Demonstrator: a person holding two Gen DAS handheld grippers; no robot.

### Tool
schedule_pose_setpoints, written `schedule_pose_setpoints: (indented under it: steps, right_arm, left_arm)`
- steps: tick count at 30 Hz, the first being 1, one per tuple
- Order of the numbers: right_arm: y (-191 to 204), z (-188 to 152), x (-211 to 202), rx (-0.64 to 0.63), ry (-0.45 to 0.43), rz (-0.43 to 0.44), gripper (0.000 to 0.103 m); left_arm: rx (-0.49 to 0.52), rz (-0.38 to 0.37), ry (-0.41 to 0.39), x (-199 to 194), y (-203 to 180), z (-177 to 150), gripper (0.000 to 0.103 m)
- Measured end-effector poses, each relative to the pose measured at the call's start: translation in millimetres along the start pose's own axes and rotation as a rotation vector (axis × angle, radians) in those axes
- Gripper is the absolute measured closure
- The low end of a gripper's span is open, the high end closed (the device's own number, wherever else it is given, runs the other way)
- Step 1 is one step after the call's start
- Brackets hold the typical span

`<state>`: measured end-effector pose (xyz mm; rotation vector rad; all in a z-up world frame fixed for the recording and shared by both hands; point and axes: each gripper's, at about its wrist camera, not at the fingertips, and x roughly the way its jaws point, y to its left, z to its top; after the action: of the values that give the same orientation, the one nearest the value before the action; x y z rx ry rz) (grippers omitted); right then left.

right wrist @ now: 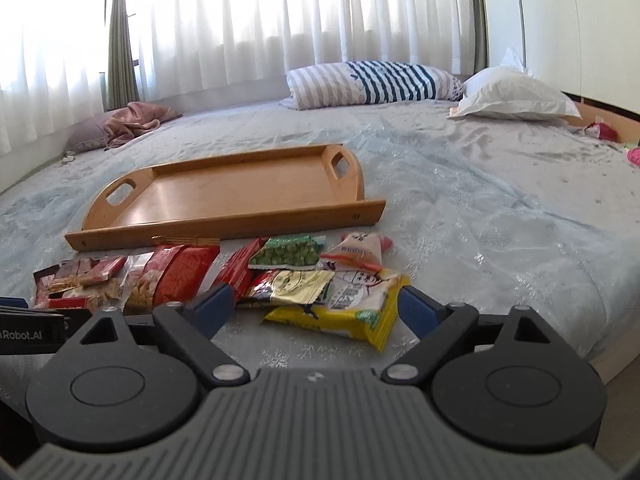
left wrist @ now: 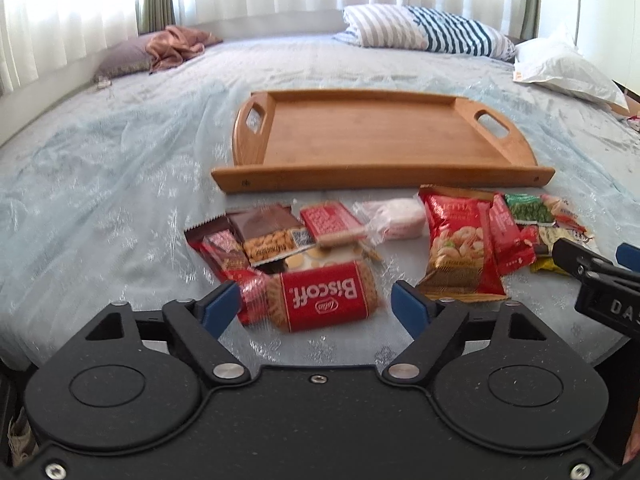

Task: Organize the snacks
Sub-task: 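Grasp the red Biscoff pack with the left tool while the right tool grasps the yellow-and-white snack bag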

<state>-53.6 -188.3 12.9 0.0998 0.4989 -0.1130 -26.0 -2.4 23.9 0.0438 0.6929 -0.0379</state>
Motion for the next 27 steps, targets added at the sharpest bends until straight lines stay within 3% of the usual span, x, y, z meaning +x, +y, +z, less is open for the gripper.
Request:
schedule_pose_setpoints:
  steps: [19, 23, 27]
  right_arm:
    - [12.0, -2.0, 22.6, -0.112, 0.011, -0.126, 0.012]
    - [8.8, -1.9, 21.0, -0.112, 0.021, -0.132, 0.012]
    - [4.7, -4.7, 18.0, -0.112, 0.029, -0.16, 0.012]
  left_arm:
    - [0.02, 0.028, -0.011, 4.1, -5.9, -5.0, 0.025]
    - [0.012, -0.001, 0.014, 6.9, -4.2, -7.8, 0.04]
    - [0.028, -0.018, 0.004, 6.7, -7.8, -7.7, 0.043]
